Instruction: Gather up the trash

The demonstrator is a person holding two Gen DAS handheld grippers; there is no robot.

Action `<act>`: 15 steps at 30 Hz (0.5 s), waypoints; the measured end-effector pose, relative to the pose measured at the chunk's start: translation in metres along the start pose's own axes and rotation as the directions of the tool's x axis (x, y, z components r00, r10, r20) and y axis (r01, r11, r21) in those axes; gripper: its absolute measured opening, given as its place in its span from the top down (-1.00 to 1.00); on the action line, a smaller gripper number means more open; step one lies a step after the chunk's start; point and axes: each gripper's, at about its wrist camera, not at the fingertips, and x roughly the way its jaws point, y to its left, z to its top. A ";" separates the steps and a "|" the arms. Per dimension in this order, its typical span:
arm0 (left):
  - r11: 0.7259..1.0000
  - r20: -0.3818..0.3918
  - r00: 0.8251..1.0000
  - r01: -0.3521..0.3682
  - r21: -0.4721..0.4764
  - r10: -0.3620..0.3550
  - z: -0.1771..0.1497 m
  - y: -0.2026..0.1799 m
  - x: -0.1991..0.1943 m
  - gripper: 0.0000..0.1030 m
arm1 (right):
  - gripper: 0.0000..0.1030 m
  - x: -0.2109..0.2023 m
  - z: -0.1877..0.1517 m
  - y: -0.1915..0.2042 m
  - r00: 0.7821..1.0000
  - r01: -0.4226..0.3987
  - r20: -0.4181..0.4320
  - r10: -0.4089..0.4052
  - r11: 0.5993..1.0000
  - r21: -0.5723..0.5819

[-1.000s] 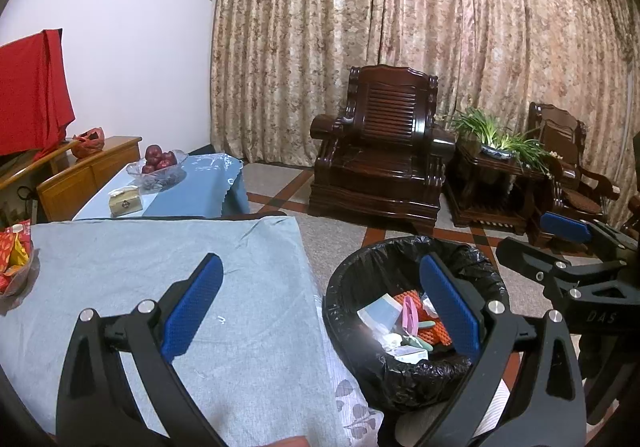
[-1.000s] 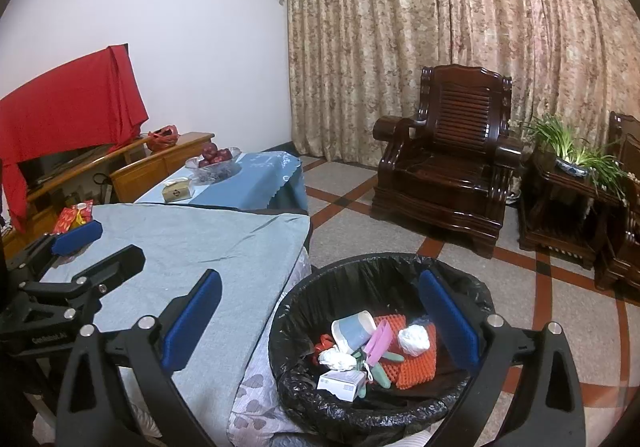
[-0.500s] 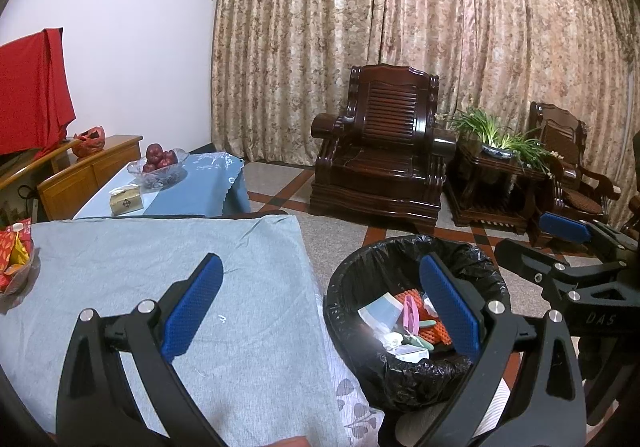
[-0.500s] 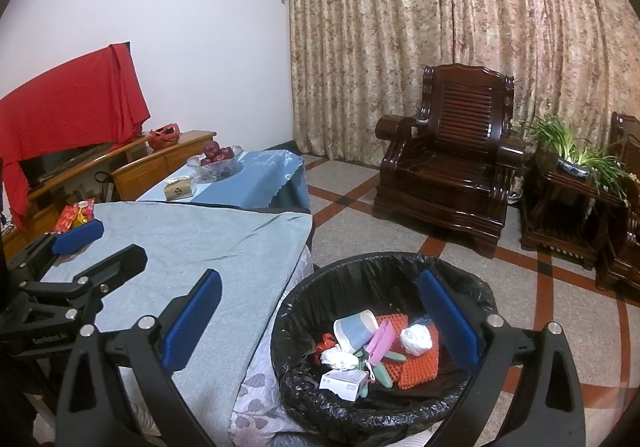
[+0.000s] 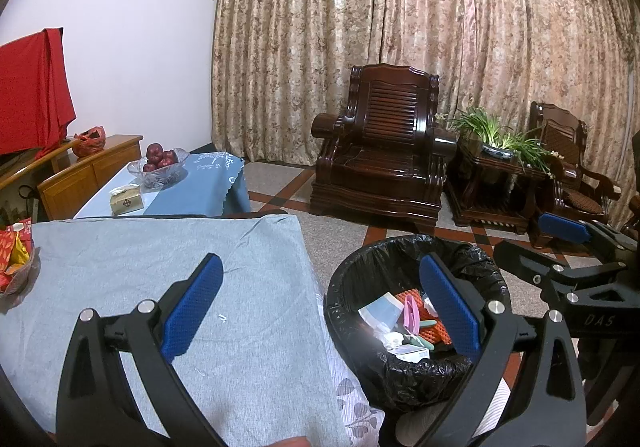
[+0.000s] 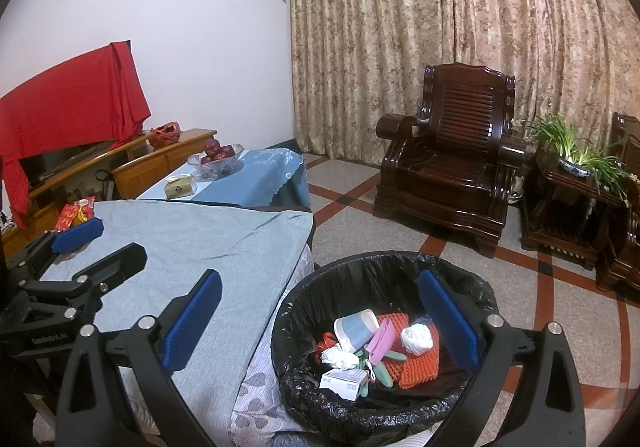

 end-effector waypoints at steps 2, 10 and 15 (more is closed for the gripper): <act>1.000 0.001 1.000 -0.001 -0.002 0.001 0.000 0.000 0.000 -0.87 | -0.88 0.001 -0.001 0.000 1.000 -0.001 -0.002 0.001 1.000 0.000; 1.000 0.000 1.000 -0.001 -0.002 0.001 0.001 0.002 0.000 -0.86 | -0.88 0.001 -0.002 0.001 1.000 -0.002 -0.005 0.002 1.000 -0.002; 1.000 0.002 1.000 -0.001 -0.002 0.001 0.001 0.001 0.000 -0.87 | -0.88 0.001 -0.001 0.000 1.000 -0.003 -0.005 0.003 1.000 -0.002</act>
